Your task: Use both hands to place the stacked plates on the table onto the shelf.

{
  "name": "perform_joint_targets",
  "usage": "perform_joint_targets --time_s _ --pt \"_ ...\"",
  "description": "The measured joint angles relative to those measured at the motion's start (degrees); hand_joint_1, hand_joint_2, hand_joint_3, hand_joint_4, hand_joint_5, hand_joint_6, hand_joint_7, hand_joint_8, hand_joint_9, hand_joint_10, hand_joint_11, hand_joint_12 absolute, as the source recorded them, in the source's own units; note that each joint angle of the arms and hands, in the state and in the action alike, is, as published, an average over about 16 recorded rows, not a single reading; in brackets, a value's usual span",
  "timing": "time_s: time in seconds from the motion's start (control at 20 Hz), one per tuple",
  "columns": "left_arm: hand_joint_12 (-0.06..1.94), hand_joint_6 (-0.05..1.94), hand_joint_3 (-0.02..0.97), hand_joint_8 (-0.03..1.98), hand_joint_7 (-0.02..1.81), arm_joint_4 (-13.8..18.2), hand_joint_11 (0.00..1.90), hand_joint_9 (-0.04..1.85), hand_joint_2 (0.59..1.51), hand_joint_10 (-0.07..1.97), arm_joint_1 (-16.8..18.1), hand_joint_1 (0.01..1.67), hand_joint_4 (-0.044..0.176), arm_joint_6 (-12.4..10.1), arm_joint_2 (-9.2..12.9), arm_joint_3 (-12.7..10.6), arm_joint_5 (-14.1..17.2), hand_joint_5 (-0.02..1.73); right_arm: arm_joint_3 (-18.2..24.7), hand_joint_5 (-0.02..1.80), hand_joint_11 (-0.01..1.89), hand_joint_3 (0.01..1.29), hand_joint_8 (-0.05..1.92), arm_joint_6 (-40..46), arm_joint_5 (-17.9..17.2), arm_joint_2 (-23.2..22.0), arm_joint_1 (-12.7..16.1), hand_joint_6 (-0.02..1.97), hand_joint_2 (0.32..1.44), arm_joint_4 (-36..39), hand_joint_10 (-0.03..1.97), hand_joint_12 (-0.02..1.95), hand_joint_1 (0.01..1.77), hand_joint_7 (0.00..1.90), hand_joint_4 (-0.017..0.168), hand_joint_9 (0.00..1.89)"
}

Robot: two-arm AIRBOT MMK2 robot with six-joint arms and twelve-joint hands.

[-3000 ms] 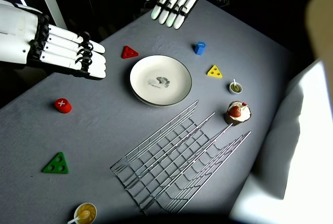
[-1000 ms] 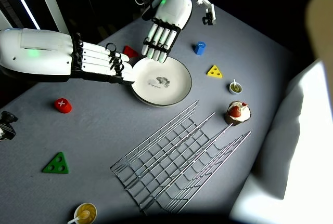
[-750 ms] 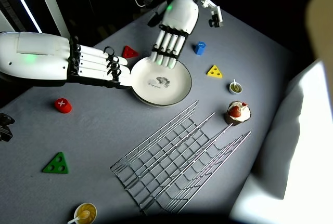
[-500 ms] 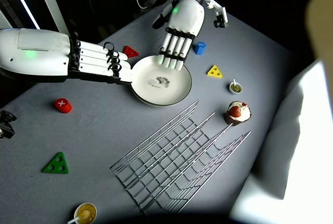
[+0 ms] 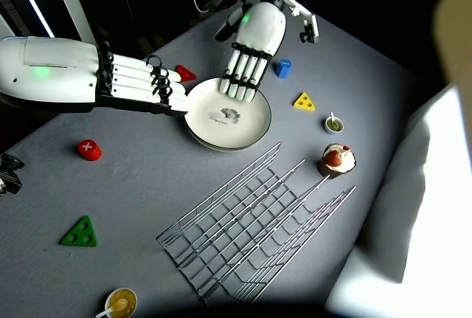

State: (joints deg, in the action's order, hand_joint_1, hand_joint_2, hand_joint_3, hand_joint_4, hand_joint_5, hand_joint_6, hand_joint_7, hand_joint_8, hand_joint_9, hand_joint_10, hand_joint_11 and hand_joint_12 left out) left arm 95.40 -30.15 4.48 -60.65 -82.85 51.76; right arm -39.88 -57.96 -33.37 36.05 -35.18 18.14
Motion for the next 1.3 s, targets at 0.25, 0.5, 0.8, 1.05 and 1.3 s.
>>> perform_joint_targets --time_s 0.25,0.5,0.8,1.05,1.3 --pt "0.02 -0.02 -0.001 -0.01 0.08 0.14 0.09 0.08 0.888 0.0 -1.14 0.07 -0.007 -0.07 -0.7 -0.06 -0.6 0.03 0.05 0.11 0.17 0.02 0.0 0.0 -0.43 -0.08 0.0 0.01 0.95 0.33 0.0 0.02 0.03 0.15 0.003 0.16" --pt "0.02 -0.02 -0.001 -0.01 0.06 -0.48 0.09 0.08 0.887 0.0 -1.91 0.07 -0.008 -0.04 -1.87 -0.37 -1.25 0.02 -0.21 0.11 0.17 0.02 0.0 0.0 -0.61 0.17 0.0 0.01 0.95 0.75 0.0 0.02 0.03 0.15 0.003 0.16" --pt "0.02 -0.03 0.0 -0.01 0.05 -1.83 0.09 0.07 0.887 -0.01 -1.65 0.07 -0.009 0.2 -4.59 -1.41 -1.9 0.02 -1.2 0.11 0.17 0.02 0.0 -2.19 0.78 2.1 0.05 0.01 0.95 1.45 0.0 0.02 0.03 0.17 0.003 0.18" --pt "0.02 -0.03 -0.001 -0.02 0.04 -2.63 0.09 0.07 0.887 -0.01 -0.59 0.08 -0.01 0.5 -7.61 -3.03 -2.23 0.02 -2.51 0.13 0.19 0.02 0.0 -5.9 2.51 4.99 0.32 0.01 0.93 1.89 0.0 0.02 0.07 0.19 0.003 0.19" --pt "0.02 -0.03 -0.001 -0.02 0.04 -3.01 0.1 0.07 0.886 -0.01 0.64 0.08 -0.01 0.74 -10.33 -4.63 -2.51 0.02 -4.36 0.13 0.22 0.02 0.0 -9.95 4.41 8.21 0.89 0.01 0.88 2.0 -0.01 0.02 0.23 0.19 0.003 0.2"
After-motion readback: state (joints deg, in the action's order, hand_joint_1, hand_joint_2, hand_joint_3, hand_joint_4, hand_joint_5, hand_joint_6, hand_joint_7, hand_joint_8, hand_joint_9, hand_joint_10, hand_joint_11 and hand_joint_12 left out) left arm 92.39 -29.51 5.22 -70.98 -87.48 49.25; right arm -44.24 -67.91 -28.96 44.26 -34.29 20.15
